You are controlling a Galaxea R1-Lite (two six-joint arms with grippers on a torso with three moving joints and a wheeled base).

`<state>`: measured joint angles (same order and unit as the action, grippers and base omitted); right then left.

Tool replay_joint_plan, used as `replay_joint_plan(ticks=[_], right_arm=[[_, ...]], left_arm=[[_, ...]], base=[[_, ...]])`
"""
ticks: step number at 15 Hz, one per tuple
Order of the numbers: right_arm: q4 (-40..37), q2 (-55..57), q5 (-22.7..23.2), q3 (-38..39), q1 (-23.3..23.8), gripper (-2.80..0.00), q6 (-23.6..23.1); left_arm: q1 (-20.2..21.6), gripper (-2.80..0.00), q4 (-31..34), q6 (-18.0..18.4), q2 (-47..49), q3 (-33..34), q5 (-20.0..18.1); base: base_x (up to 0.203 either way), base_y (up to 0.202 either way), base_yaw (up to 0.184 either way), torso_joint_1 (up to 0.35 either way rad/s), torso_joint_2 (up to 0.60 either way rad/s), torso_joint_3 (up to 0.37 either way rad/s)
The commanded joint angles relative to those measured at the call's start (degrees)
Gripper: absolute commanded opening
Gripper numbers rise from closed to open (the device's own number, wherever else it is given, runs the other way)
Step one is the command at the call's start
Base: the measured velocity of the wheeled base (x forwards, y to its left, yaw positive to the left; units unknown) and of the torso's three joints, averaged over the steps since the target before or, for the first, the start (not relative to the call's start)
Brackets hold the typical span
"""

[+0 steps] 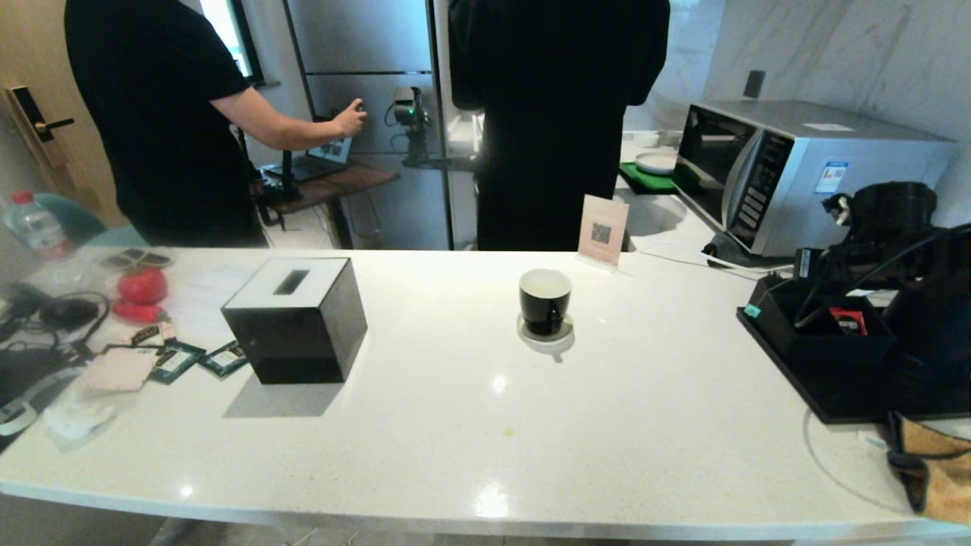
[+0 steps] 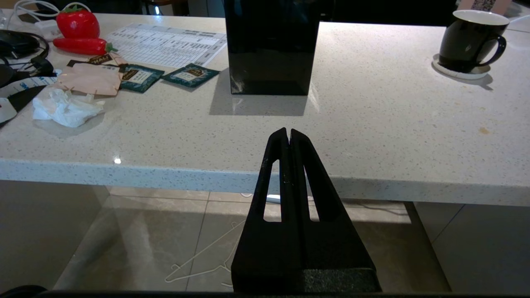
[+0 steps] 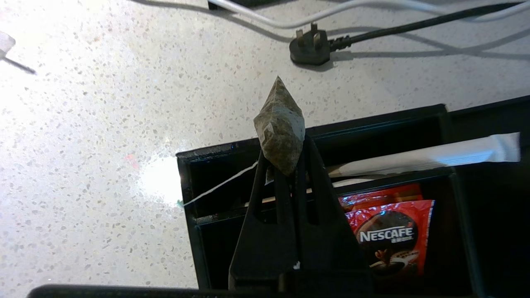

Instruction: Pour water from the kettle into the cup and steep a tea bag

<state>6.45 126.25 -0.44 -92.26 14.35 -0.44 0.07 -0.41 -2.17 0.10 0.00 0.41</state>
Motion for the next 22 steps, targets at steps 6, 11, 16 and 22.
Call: replay_joint_plan(ticks=[6, 11, 16, 22], right_arm=[[-0.12, -2.38, 0.0, 0.06, -0.02, -2.8, 0.04], [-0.3, -4.15, 0.0, 0.39, -0.02, -2.8, 0.0], [-0.47, -6.25, 0.0, 0.68, -0.28, -2.8, 0.09], [-0.24, -9.71, 0.23, 1.97, -1.99, -2.8, 0.43]], left_arm=[[0.01, -2.8, -0.02, -0.03, -0.01, 0.0, 0.02], [0.01, -2.8, -0.02, -0.03, 0.01, 0.0, 0.02], [0.01, -2.8, -0.02, 0.0, 0.08, 0.0, 0.02], [0.01, -2.8, -0.02, -0.03, 0.08, 0.0, 0.03]], base=[[0.0, 0.0, 0.0, 0.0, 0.0, 0.0], [0.0, 0.0, 0.0, 0.0, 0.0, 0.0], [0.0, 0.0, 0.0, 0.0, 0.0, 0.0], [0.0, 0.0, 0.0, 0.0, 0.0, 0.0]])
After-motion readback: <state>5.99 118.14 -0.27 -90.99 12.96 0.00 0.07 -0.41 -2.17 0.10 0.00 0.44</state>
